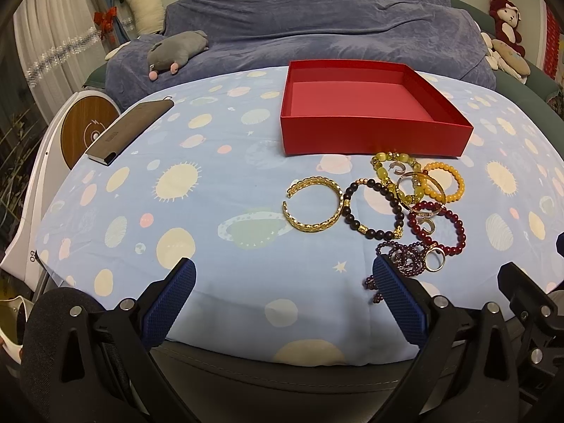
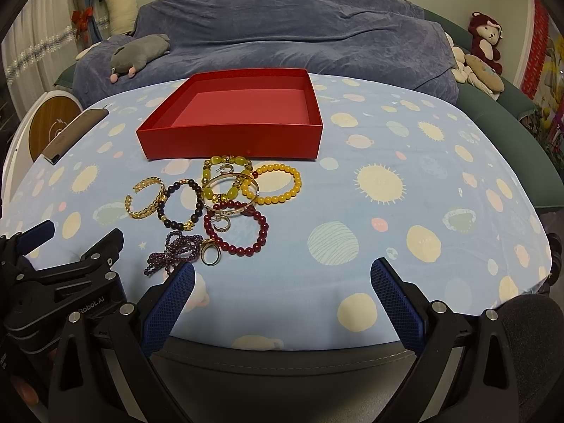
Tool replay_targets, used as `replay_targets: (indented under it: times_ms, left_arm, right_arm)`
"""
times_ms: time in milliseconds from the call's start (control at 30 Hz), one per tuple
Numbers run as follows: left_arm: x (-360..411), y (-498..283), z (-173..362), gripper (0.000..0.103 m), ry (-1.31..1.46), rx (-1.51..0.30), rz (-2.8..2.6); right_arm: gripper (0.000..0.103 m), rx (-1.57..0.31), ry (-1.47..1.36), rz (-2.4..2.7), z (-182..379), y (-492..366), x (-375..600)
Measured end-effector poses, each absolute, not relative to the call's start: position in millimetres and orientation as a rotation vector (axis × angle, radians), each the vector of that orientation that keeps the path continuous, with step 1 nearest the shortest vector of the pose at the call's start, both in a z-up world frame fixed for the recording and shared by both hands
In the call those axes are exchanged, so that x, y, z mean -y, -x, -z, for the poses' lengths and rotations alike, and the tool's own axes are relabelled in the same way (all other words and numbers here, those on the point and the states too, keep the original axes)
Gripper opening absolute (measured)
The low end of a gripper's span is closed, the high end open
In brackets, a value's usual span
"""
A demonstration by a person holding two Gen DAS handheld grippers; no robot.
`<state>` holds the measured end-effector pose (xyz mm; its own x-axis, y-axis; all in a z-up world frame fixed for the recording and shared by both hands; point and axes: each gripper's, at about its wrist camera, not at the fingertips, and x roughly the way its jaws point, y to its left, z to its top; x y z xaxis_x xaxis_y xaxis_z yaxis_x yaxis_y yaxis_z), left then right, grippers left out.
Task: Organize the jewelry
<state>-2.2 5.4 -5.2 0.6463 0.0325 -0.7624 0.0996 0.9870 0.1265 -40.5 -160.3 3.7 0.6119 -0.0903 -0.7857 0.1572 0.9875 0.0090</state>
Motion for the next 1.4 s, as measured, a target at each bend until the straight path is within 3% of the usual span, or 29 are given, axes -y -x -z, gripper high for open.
replay_targets:
  times_ms: [1400]
  left_arm:
    - [-6.5,3.5,4.6,0.096,-0.16,-0.868,0.037]
  right_arm:
    - [0.096,-0.902,-0.076,0.142,-5.2,40.8,156.8]
